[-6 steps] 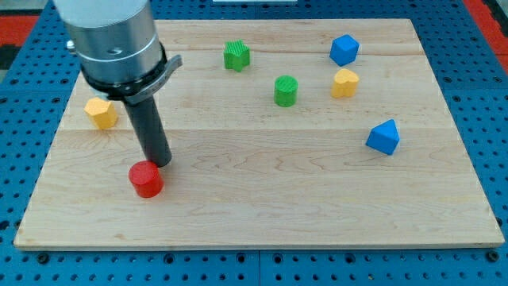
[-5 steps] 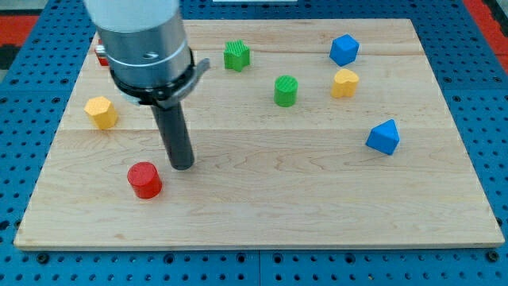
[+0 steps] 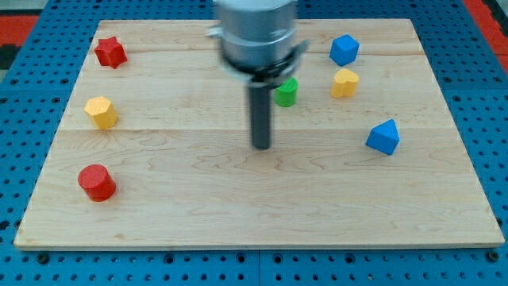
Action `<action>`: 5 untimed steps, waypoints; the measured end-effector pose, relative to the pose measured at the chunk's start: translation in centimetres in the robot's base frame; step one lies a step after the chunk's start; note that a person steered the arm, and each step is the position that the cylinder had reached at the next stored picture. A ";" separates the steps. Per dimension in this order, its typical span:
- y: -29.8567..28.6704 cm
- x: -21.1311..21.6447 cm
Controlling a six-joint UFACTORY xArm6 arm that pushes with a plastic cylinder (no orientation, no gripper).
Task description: Place the yellow heart to the bottom center of the board
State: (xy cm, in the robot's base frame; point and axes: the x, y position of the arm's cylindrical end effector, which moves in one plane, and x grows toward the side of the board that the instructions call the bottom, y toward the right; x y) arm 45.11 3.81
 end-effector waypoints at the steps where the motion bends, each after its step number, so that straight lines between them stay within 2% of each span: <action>1: 9.2 -4.2; 2: 14.1 -7.6; 3: 13.9 -11.1; 5: 7.5 -9.8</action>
State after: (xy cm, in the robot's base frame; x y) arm 35.35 11.35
